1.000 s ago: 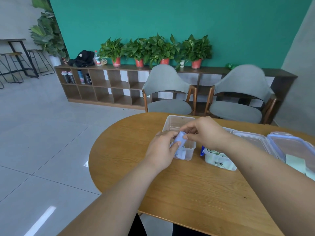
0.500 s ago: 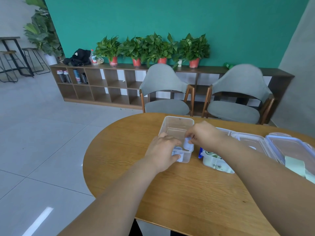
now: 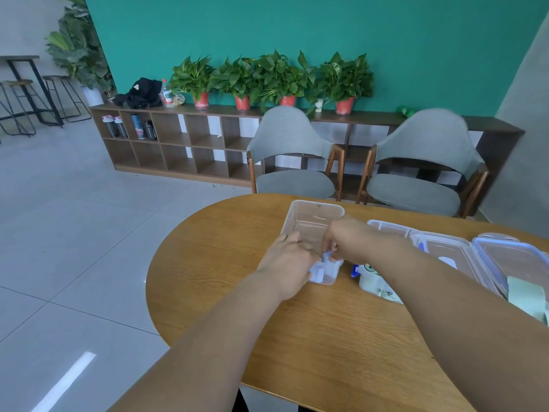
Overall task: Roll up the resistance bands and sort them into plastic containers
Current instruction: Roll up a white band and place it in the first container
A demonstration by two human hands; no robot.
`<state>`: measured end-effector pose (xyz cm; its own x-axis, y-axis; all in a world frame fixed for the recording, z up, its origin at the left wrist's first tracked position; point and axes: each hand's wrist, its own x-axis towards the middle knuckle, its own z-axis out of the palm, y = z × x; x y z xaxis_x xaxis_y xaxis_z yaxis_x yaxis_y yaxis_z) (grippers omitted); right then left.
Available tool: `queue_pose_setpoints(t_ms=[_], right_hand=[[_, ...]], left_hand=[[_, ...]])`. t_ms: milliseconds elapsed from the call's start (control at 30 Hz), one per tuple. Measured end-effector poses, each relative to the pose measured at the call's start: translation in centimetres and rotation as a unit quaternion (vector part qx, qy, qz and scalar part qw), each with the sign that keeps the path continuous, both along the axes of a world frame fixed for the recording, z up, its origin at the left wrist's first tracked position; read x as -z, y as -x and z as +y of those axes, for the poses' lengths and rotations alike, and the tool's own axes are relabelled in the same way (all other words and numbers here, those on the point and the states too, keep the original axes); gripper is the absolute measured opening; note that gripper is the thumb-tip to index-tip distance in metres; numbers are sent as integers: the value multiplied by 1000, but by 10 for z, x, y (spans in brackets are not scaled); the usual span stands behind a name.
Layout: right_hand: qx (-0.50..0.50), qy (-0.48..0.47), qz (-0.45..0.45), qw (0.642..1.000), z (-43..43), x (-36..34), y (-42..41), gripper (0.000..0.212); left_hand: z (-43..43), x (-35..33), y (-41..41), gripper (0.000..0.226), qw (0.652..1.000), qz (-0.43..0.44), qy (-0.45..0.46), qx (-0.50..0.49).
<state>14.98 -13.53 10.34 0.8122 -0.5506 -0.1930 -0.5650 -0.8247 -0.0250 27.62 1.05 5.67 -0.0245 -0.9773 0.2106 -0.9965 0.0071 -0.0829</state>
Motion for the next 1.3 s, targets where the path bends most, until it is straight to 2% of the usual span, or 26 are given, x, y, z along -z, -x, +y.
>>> queue_pose_setpoints(t_ms=[200,367,700,1067,1300], right_hand=[[8,-20,15,1000,-2,1,-5,23],[6,-20,64,998,-2,0,-14,27],[3,-71,85,994,-9,-5,-19,31],[11,-7,85,996,-1,1,-22,20],[11,-40,77,996,-5,1,-18,24]], left_hand=[[-1,0,3,28,1000,-15,-5,-10],[-2,-3,3,37,1000,-17,-13,-12],[-1,-4,4,44,999,-41,-18,-15],[-2,-1,2,48,999,-25,-27,-15],[-3,-1,4,52,1000,-8,-26,-17]])
